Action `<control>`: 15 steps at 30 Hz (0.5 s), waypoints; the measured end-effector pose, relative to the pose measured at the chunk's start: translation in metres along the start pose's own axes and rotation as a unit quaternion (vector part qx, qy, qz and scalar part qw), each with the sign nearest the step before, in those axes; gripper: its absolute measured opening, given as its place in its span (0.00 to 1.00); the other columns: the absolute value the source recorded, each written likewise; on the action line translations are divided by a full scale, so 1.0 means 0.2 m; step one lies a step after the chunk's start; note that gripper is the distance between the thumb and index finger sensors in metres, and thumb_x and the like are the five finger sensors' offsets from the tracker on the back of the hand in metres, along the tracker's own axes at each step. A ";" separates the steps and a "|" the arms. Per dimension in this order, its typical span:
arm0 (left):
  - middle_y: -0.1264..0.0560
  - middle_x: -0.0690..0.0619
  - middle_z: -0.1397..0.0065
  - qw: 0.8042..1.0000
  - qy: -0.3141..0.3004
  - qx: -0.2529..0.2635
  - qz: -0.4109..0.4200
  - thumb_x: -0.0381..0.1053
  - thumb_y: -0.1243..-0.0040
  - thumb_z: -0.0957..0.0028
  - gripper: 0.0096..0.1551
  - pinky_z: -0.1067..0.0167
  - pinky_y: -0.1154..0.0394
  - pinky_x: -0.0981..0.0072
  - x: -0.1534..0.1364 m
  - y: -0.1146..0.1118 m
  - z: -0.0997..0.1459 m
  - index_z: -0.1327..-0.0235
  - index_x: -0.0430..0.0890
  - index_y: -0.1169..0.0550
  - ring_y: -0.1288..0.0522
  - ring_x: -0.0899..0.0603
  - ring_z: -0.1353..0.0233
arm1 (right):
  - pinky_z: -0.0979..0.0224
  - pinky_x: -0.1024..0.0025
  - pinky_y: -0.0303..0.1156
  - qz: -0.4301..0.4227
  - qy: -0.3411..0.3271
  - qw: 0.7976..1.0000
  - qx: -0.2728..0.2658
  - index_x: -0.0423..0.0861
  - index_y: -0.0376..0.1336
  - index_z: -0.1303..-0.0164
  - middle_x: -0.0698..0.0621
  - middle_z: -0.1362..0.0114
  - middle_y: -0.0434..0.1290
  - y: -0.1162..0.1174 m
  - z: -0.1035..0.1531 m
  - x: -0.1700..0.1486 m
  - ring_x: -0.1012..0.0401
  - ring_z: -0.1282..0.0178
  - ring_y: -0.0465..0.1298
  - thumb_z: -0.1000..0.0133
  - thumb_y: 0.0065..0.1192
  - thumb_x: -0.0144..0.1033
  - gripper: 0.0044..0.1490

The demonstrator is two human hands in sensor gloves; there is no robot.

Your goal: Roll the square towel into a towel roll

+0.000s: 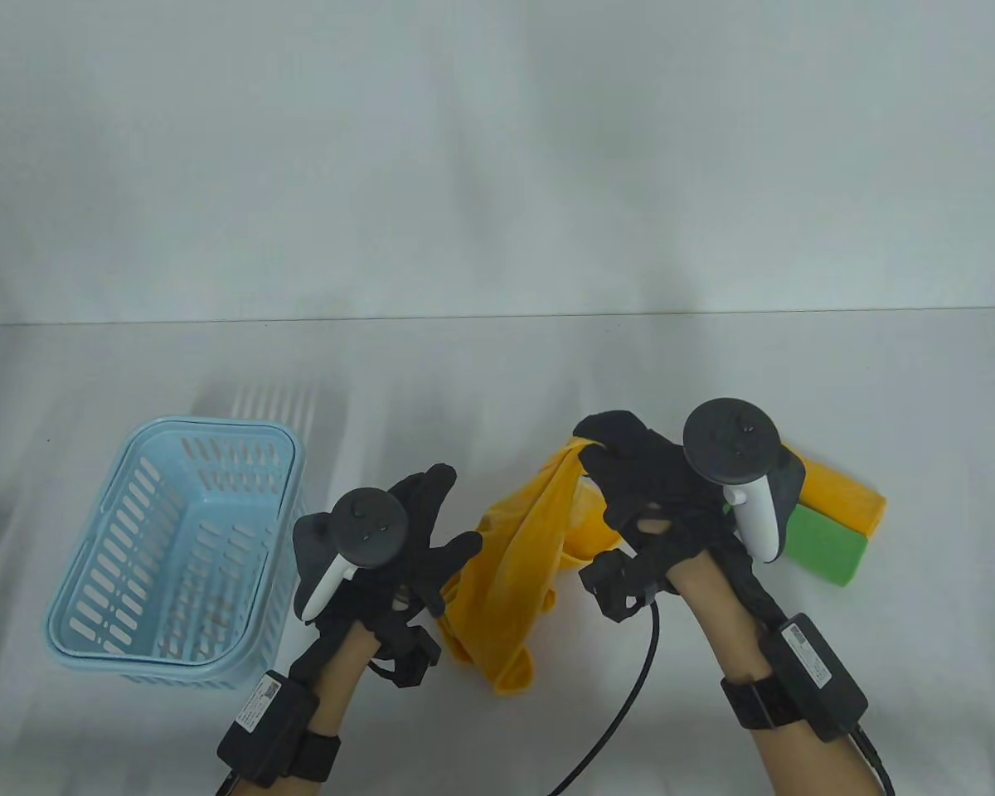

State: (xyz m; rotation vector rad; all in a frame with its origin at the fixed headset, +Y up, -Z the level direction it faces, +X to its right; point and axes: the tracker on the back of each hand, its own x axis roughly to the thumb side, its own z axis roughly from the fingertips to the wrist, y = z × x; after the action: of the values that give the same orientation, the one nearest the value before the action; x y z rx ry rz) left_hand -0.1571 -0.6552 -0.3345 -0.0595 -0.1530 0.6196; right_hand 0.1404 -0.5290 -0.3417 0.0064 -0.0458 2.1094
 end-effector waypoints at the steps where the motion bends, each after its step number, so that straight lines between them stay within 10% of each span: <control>1: 0.42 0.52 0.16 1.000 0.000 0.004 0.004 0.73 0.43 0.62 0.53 0.28 0.33 0.39 0.00 0.01 0.00 0.22 0.62 0.45 0.34 0.35 0.20 | 0.35 0.47 0.72 -0.002 -0.004 1.000 -0.001 0.59 0.69 0.48 0.53 0.50 0.81 -0.02 0.00 0.03 0.53 0.48 0.81 0.56 0.65 0.41 0.23; 15: 0.41 0.52 0.17 0.999 -0.003 0.024 0.028 0.72 0.44 0.61 0.51 0.29 0.33 0.39 0.00 0.05 0.02 0.22 0.59 0.43 0.33 0.35 0.21 | 0.31 0.46 0.67 -0.029 -0.093 0.994 -0.044 0.66 0.70 0.50 0.55 0.47 0.78 -0.36 0.00 0.53 0.53 0.43 0.77 0.54 0.63 0.39 0.22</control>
State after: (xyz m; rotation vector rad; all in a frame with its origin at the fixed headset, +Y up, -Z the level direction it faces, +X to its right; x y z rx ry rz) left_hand -0.1636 -0.6468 -0.3324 -0.0148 -0.1418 0.6788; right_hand 0.1479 -0.4014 -0.3375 0.1504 -0.2468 2.0414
